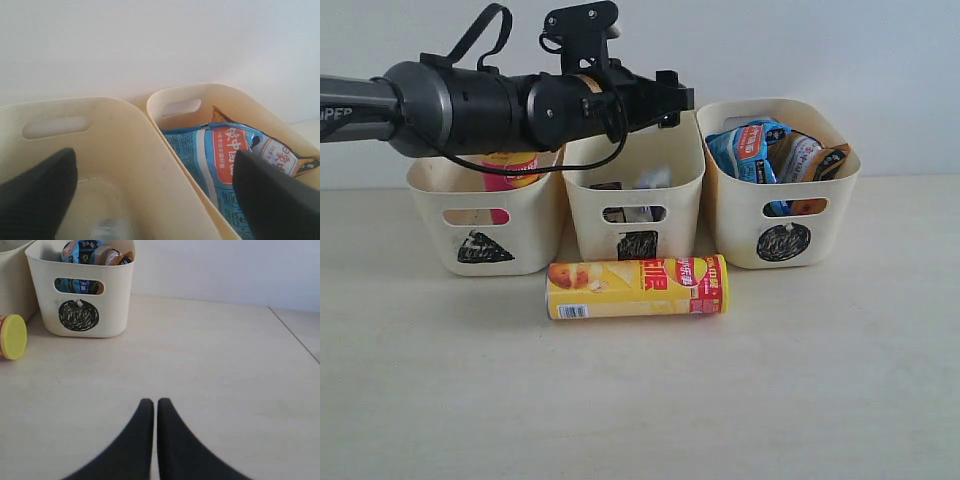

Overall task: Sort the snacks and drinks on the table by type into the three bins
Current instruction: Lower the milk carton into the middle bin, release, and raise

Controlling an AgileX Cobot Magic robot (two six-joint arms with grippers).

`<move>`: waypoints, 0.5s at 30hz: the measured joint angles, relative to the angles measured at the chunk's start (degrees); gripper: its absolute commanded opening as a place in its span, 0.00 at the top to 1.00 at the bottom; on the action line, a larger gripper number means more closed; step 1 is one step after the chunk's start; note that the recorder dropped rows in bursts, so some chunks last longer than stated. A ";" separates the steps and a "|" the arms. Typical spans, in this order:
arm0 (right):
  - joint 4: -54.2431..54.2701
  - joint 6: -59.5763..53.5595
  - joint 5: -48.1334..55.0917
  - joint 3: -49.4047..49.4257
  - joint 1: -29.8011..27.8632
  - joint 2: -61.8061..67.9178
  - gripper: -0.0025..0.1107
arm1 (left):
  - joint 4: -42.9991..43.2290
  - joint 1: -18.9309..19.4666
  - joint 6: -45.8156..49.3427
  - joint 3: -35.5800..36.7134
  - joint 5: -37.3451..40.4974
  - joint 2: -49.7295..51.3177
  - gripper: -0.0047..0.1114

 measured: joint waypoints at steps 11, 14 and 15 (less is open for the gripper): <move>0.00 0.00 0.00 0.00 0.00 0.00 0.98 | -0.12 0.31 0.00 -0.61 0.16 -0.74 0.60; 0.00 0.00 0.00 0.00 0.00 0.00 0.98 | -0.12 0.31 0.00 -0.61 2.42 -2.48 0.85; 0.00 0.00 0.00 0.00 0.00 0.00 0.98 | -0.12 0.31 0.00 -0.61 3.82 -3.30 0.93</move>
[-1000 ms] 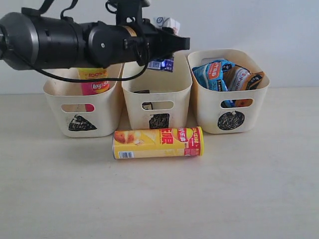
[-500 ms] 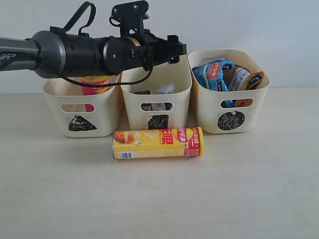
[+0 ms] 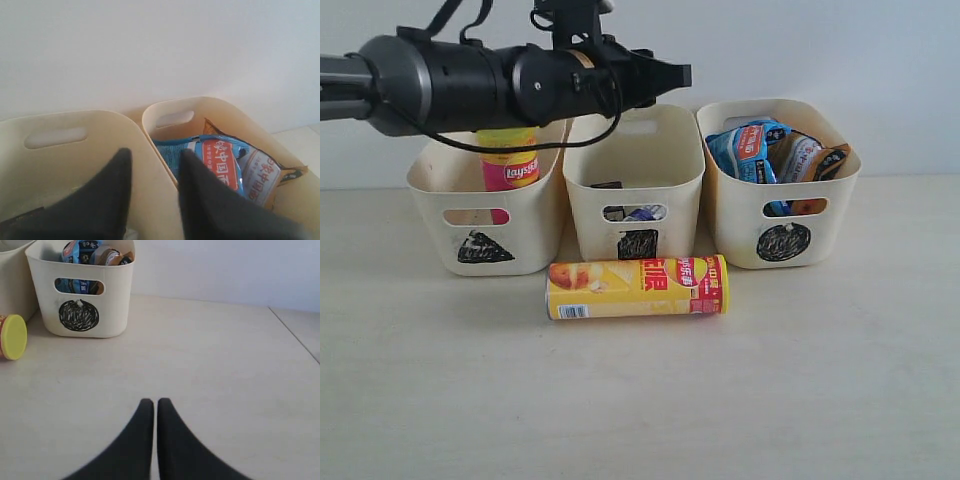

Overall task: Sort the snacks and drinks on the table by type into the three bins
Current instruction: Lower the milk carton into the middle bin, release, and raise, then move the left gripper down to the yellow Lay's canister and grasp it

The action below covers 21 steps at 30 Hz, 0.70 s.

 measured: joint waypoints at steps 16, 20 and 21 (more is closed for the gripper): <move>0.00 0.00 0.00 0.00 0.00 0.00 0.98 | 0.00 0.00 10.02 -0.09 27.72 -11.49 0.92; 0.00 0.00 0.00 0.00 0.00 0.00 0.98 | 0.00 0.00 12.79 -0.09 33.47 -14.41 0.92; 0.00 0.00 0.00 0.00 0.00 0.00 0.98 | 0.00 0.00 13.71 -0.09 35.40 -15.13 0.92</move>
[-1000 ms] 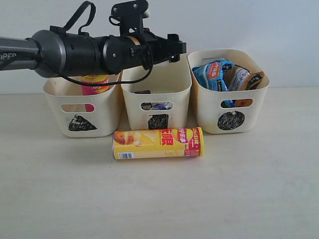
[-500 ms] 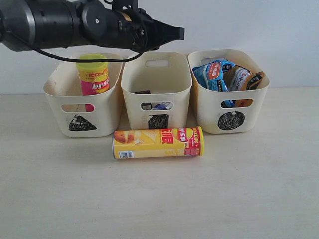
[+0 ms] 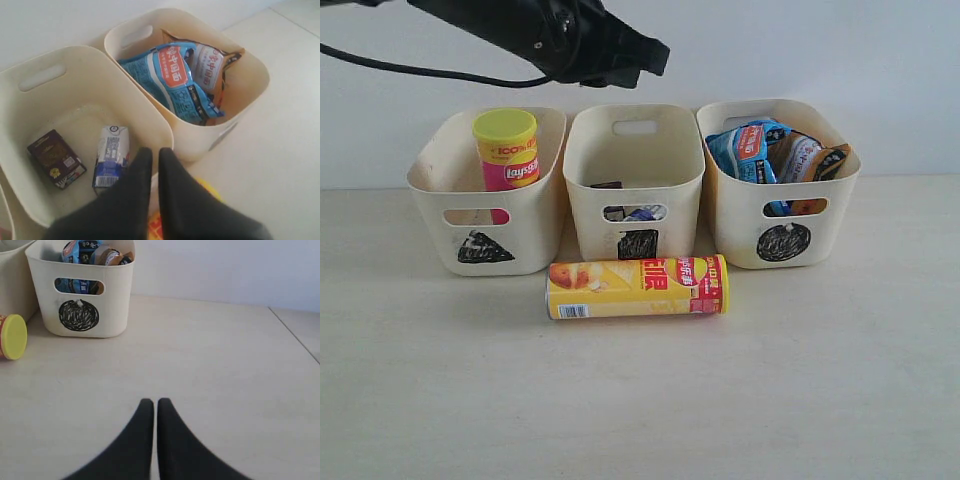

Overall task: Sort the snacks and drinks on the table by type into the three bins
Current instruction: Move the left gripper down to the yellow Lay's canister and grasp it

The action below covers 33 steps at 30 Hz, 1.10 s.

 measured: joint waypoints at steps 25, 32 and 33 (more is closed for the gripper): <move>0.00 0.00 0.30 0.00 0.00 0.00 0.98 | -11.44 0.00 33.01 1.12 35.91 -5.30 0.93; 0.00 0.00 0.30 0.00 0.00 0.00 0.98 | -6.05 -3.65 43.41 1.65 36.93 -5.30 0.93; 0.00 0.00 0.30 0.00 0.00 0.00 0.98 | -3.83 -4.67 45.24 2.61 36.93 -5.30 0.93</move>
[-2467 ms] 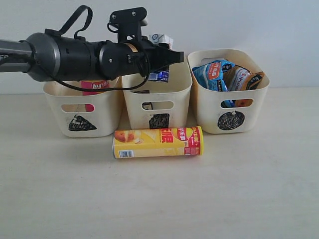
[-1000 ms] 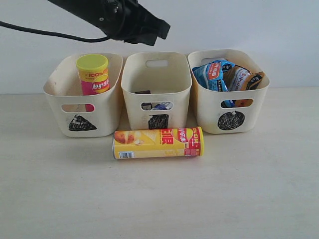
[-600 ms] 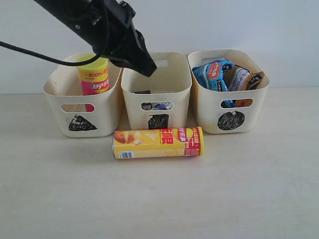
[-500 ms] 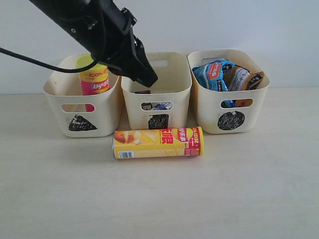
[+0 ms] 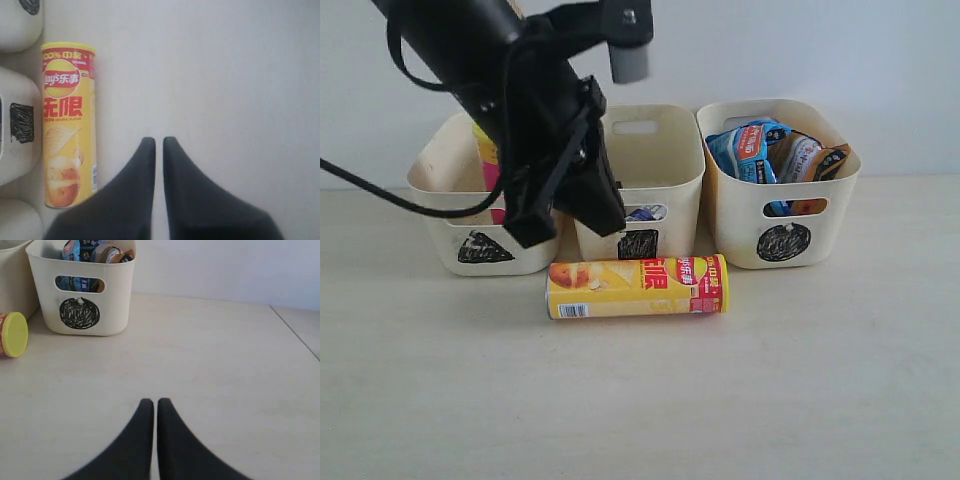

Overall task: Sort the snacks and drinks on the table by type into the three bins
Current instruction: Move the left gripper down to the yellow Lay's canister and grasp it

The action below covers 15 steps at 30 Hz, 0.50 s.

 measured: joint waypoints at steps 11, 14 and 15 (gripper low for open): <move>0.00 0.00 0.00 0.00 0.00 0.00 0.98 | 8.90 -1.97 2.00 1.67 -8.73 9.83 0.35; 0.00 0.00 0.00 0.00 0.00 0.00 0.98 | 9.01 -1.97 2.00 1.67 -12.72 11.82 0.26; 0.00 0.00 0.00 0.00 0.00 0.00 0.98 | 9.02 -1.97 2.00 1.67 -13.87 12.36 0.26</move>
